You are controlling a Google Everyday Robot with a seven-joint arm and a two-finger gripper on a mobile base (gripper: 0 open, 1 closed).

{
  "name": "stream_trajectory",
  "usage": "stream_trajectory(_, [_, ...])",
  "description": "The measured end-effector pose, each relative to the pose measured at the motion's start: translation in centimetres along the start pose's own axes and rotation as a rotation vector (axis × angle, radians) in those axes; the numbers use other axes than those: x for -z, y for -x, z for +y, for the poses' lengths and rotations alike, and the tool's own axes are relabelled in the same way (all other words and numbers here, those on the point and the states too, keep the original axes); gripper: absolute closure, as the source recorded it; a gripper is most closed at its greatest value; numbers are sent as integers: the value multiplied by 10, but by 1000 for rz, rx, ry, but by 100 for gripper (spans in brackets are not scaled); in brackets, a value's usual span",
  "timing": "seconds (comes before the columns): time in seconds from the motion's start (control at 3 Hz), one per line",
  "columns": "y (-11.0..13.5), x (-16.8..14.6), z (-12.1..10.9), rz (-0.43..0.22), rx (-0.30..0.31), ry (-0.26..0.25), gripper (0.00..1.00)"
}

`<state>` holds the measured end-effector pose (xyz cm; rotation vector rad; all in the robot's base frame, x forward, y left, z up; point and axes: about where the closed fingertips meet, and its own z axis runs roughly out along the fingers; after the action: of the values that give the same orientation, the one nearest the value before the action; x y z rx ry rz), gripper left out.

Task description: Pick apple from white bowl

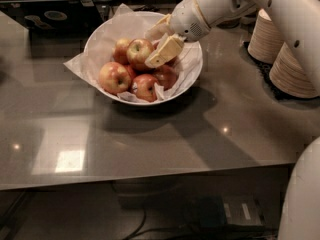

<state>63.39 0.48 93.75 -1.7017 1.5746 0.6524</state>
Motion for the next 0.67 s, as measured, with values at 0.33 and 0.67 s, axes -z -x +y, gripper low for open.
stream_trajectory(0.33, [2,-10,-4,-4,0,19,38])
stream_trajectory(0.67, [10,-19,-6,-12,16,36,38])
